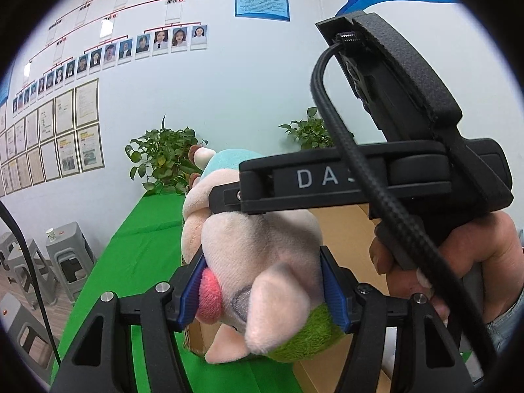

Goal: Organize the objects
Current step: 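Carry the plush toy with the left gripper into the cardboard box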

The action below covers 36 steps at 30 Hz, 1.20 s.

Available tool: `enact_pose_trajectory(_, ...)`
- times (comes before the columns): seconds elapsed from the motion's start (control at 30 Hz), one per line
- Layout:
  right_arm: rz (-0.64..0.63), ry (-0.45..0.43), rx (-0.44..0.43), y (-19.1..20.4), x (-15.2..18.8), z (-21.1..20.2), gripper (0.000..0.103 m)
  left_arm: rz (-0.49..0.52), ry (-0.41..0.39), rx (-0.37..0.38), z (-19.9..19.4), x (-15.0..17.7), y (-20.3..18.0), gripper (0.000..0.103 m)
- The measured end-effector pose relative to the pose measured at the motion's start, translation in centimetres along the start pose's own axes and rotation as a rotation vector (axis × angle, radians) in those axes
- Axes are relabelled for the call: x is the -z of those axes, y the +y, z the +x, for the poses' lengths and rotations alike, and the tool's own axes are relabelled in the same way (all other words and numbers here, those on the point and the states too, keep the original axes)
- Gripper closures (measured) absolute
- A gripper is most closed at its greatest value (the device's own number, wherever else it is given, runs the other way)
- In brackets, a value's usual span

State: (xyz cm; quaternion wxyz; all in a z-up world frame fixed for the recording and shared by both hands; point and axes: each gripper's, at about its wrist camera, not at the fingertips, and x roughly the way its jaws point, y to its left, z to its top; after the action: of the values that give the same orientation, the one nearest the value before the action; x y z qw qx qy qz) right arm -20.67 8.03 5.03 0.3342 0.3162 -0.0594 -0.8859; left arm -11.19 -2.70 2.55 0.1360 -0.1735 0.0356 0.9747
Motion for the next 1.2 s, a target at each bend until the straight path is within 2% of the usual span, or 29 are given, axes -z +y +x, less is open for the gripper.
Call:
enact_pose_trajectory(0.17, 0.009, 0.009, 0.001, -2.2, -1.5, 4.1, 0.026, -0.017, 0.025, 0.01, 2.0, 0.3, 0.2, 0.04)
enact_pose_trajectory(0.3, 0.044, 0.032, 0.009, -4.7, -1.5, 7.6, 0.026, -0.037, 0.075, 0.023, 3.9, 1.1, 0.7, 0.04)
enact_pose_trajectory(0.57, 0.083, 0.097, -0.011, -7.4, 0.6, 15.2, 0.029, -0.075, 0.181, -0.014, 6.4, 2.9, 1.1, 0.04)
enact_pose_trajectory(0.8, 0.064, 0.143, 0.004, -8.2, 2.6, 20.0, 0.029, -0.154, 0.272, -0.02, 6.3, 4.0, 2.3, 0.036)
enact_pose_trajectory(0.93, 0.067, 0.174, 0.06, -9.0, 3.4, 22.7, 0.029, -0.165, 0.268, -0.038, 4.4, 4.7, 3.0, 0.036)
enact_pose_trajectory(1.2, 0.055, 0.186, 0.042, -8.7, 4.1, 23.9, 0.017, -0.287, 0.28, -0.037, 4.9, 5.4, 7.2, 0.036)
